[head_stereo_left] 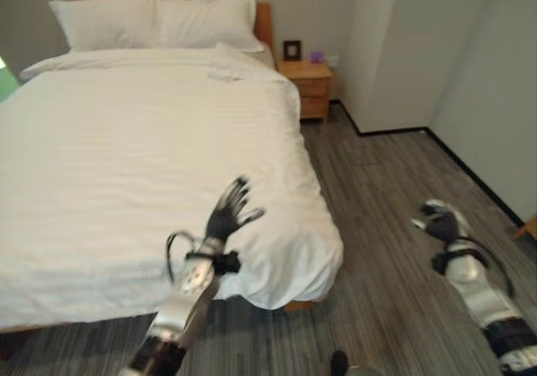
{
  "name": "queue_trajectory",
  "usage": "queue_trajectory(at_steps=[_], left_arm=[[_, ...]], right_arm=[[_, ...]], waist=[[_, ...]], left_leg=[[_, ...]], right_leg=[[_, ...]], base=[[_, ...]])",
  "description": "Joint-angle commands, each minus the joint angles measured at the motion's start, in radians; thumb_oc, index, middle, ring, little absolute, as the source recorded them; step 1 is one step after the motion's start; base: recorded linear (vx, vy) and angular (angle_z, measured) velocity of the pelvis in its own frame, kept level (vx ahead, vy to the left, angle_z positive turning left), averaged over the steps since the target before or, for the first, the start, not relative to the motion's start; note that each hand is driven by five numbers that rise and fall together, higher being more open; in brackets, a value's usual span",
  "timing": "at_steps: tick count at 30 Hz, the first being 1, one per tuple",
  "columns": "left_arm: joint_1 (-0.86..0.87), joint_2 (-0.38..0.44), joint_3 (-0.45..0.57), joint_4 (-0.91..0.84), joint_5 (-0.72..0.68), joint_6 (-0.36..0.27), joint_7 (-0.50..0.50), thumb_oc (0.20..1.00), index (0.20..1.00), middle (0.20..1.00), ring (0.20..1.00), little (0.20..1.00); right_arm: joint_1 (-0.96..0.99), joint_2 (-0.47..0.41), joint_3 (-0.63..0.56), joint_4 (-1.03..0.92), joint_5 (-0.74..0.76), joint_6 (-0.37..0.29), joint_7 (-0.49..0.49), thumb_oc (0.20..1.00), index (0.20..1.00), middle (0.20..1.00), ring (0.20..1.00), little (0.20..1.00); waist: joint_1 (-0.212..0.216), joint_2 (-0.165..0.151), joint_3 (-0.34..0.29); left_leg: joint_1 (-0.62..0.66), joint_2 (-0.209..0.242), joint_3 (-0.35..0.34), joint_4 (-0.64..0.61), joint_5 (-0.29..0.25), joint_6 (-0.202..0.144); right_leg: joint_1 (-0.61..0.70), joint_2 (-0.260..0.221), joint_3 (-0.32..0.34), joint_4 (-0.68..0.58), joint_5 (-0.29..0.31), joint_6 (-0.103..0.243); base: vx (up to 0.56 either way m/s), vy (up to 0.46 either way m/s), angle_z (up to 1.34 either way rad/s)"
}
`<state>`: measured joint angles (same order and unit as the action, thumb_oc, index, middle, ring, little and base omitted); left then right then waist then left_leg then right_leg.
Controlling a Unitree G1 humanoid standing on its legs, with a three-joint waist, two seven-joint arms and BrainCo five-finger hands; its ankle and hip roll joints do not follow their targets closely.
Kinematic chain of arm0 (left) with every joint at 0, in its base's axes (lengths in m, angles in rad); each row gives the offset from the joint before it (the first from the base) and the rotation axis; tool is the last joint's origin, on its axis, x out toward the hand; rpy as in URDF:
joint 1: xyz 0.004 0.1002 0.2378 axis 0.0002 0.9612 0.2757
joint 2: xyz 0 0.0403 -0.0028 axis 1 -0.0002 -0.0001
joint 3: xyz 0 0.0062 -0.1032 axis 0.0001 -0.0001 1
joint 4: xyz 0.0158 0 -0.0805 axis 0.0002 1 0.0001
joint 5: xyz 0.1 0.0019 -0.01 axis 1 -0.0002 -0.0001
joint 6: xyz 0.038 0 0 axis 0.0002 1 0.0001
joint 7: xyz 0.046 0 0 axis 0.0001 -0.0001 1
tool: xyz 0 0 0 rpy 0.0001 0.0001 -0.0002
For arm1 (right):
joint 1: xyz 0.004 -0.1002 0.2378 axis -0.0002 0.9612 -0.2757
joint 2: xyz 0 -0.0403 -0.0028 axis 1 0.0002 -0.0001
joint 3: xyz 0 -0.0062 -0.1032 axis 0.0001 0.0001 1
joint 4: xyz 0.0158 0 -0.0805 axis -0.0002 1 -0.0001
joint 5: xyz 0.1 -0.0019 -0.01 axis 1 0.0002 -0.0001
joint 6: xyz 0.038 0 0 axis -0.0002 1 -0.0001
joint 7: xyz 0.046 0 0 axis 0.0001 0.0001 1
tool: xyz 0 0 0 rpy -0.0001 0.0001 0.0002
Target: Making the bed.
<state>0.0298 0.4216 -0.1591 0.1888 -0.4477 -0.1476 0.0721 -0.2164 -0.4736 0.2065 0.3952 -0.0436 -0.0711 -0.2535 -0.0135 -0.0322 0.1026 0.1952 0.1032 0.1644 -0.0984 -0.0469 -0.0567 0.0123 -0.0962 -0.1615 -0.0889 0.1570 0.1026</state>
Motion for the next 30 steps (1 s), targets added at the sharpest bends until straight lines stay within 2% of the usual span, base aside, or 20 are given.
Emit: queue_trajectory(at_steps=[1, 6, 9, 11, 14, 15, 16, 17, 20, 21, 23, 25, 28, 29, 30], left_arm=[[0.005, 0.028, 0.106, 0.054, 0.000, -0.071, 0.010, 1.000, 1.000, 1.000, 1.000, 1.000], [0.141, 0.012, 0.236, 0.199, -0.140, -0.059, -0.024, 1.000, 1.000, 1.000, 1.000, 1.000], [0.194, -0.013, 0.259, 0.261, -0.277, -0.036, -0.082, 1.000, 1.000, 1.000, 1.000, 1.000], [0.235, -0.029, 0.259, 0.290, -0.342, -0.027, -0.116, 1.000, 1.000, 1.000, 1.000, 1.000], [0.244, -0.044, 0.233, 0.360, -0.388, -0.022, -0.138, 1.000, 1.000, 1.000, 1.000, 1.000], [0.231, -0.055, 0.210, 0.412, -0.403, -0.031, -0.144, 1.000, 1.000, 1.000, 1.000, 1.000], [0.216, -0.058, 0.194, 0.441, -0.411, -0.038, -0.146, 1.000, 1.000, 1.000, 1.000, 1.000], [0.214, -0.072, 0.175, 0.474, -0.408, -0.043, -0.159, 1.000, 1.000, 1.000, 1.000, 1.000], [0.210, -0.078, 0.157, 0.487, -0.403, -0.048, -0.168, 1.000, 1.000, 1.000, 1.000, 1.000], [0.216, -0.101, 0.130, 0.500, -0.387, -0.056, -0.180, 1.000, 1.000, 1.000, 1.000, 1.000], [0.204, -0.115, 0.107, 0.524, -0.365, -0.059, -0.186, 1.000, 1.000, 1.000, 1.000, 1.000], [0.180, -0.128, 0.089, 0.547, -0.355, -0.060, -0.185, 1.000, 1.000, 1.000, 1.000, 1.000], [0.137, -0.163, 0.069, 0.610, -0.340, -0.051, -0.186, 1.000, 1.000, 1.000, 1.000, 1.000], [0.137, -0.163, 0.069, 0.611, -0.340, -0.051, -0.187, 1.000, 1.000, 1.000, 1.000, 1.000], [0.105, -0.178, 0.064, 0.661, -0.309, -0.034, -0.189, 1.000, 1.000, 1.000, 1.000, 1.000]], right_arm=[[-0.100, 0.091, -0.018, 0.046, 0.343, -0.125, 0.061, 0.200, 0.200, 0.200, 0.200, 0.200], [-0.222, 0.190, -0.026, 0.151, 0.625, -0.141, 0.118, 0.200, 0.200, 0.200, 0.200, 0.200], [-0.277, 0.236, -0.036, 0.182, 0.772, -0.146, 0.161, 0.200, 0.200, 0.200, 0.200, 0.200], [-0.308, 0.282, -0.069, 0.199, 0.897, -0.176, 0.192, 0.200, 0.200, 0.200, 0.200, 0.200], [-0.371, 0.326, -0.110, 0.190, 1.018, -0.233, 0.212, 0.200, 0.200, 0.200, 0.200, 0.200], [-0.420, 0.336, -0.137, 0.201, 1.046, -0.277, 0.198, 0.200, 0.200, 0.200, 0.200, 0.200], [-0.443, 0.329, -0.152, 0.214, 1.055, -0.300, 0.184, 0.200, 0.200, 0.200, 0.200, 0.200], [-0.465, 0.314, -0.172, 0.237, 1.070, -0.316, 0.172, 0.200, 0.200, 0.200, 0.200, 0.200], [-0.475, 0.308, -0.187, 0.251, 1.084, -0.328, 0.170, 0.200, 0.200, 0.200, 0.200, 0.200], [-0.474, 0.296, -0.203, 0.291, 1.104, -0.340, 0.167, 0.200, 0.200, 0.200, 0.200, 0.200], [-0.473, 0.274, -0.215, 0.356, 1.115, -0.331, 0.163, 0.200, 0.200, 0.200, 0.200, 0.200], [-0.458, 0.245, -0.219, 0.431, 1.102, -0.308, 0.155, 0.200, 0.200, 0.200, 0.200, 0.200], [-0.386, 0.232, -0.235, 0.578, 0.997, -0.254, 0.116, 0.200, 0.200, 0.200, 0.200, 0.200], [-0.386, 0.231, -0.236, 0.578, 0.997, -0.253, 0.117, 0.200, 0.200, 0.200, 0.200, 0.200], [-0.285, 0.224, -0.267, 0.626, 0.937, -0.210, 0.109, 0.200, 0.200, 0.200, 0.200, 0.200]], waist=[[0.052, -0.055, 0.010], [0.166, -0.044, 0.022], [0.212, -0.032, 0.031], [0.240, -0.022, 0.043], [0.275, 0.007, 0.082], [0.294, 0.040, 0.122], [0.300, 0.059, 0.143], [0.303, 0.084, 0.153], [0.304, 0.102, 0.162], [0.299, 0.129, 0.176], [0.291, 0.144, 0.183], [0.275, 0.153, 0.190], [0.244, 0.156, 0.186], [0.245, 0.156, 0.186], [0.206, 0.145, 0.173]], left_leg=[[-0.071, -0.070, -0.064, 0.011, -0.015, 0.032], [-0.113, -0.072, -0.128, 0.011, 0.009, 0.019], [-0.139, -0.073, -0.158, 0.011, 0.024, 0.015], [-0.161, -0.074, -0.180, 0.011, 0.034, 0.011], [-0.224, -0.077, -0.217, 0.011, 0.067, 0.001], [-0.272, -0.074, -0.237, 0.011, 0.088, -0.011], [-0.305, -0.074, -0.247, 0.011, 0.103, -0.018], [-0.343, -0.077, -0.253, 0.011, 0.118, -0.024], [-0.375, -0.076, -0.253, 0.011, 0.127, -0.031], [-0.428, -0.078, -0.240, 0.011, 0.138, -0.035], [-0.467, -0.077, -0.217, 0.011, 0.144, -0.040], [-0.493, -0.079, -0.199, 0.011, 0.144, -0.039], [-0.500, -0.084, -0.175, 0.011, 0.137, -0.034], [-0.500, -0.085, -0.174, 0.011, 0.137, -0.034], [-0.485, -0.090, -0.163, 0.011, 0.123, -0.029]], right_leg=[[0.065, -0.125, -0.055, 0.002, -0.082, 0.086], [0.082, -0.130, -0.136, 0.002, -0.095, 0.081], [0.081, -0.131, -0.172, 0.002, -0.101, 0.079], [0.077, -0.130, -0.192, 0.002, -0.104, 0.077], [0.042, -0.130, -0.221, 0.002, -0.101, 0.074], [0.006, -0.129, -0.234, 0.002, -0.099, 0.071], [-0.021, -0.129, -0.240, 0.002, -0.097, 0.069], [-0.054, -0.131, -0.244, 0.002, -0.093, 0.067], [-0.086, -0.135, -0.243, 0.002, -0.088, 0.067], [-0.139, -0.139, -0.230, 0.002, -0.080, 0.070], [-0.184, -0.146, -0.217, 0.002, -0.072, 0.073], [-0.222, -0.150, -0.196, 0.002, -0.065, 0.076], [-0.249, -0.160, -0.167, 0.002, -0.059, 0.081], [-0.249, -0.160, -0.167, 0.002, -0.059, 0.081], [-0.246, -0.169, -0.156, 0.002, -0.058, 0.086]], base=[[0.02, -0.027, 0.59], [0.02, -0.025, 0.60], [0.00, -0.023, 0.41], [-0.04, -0.031, 0.53], [-0.14, -0.031, 0.44], [-0.23, -0.049, 0.45], [-0.22, -0.027, 0.43], [-0.11, -0.007, 0.28], [-0.08, 0.017, 0.32], [-0.10, 0.063, 0.14], [-0.09, 0.093, -0.05], [-0.04, 0.102, -0.25], [0.00, 0.115, -0.35], [0.04, 0.122, -0.21], [0.05, 0.137, -0.23]])
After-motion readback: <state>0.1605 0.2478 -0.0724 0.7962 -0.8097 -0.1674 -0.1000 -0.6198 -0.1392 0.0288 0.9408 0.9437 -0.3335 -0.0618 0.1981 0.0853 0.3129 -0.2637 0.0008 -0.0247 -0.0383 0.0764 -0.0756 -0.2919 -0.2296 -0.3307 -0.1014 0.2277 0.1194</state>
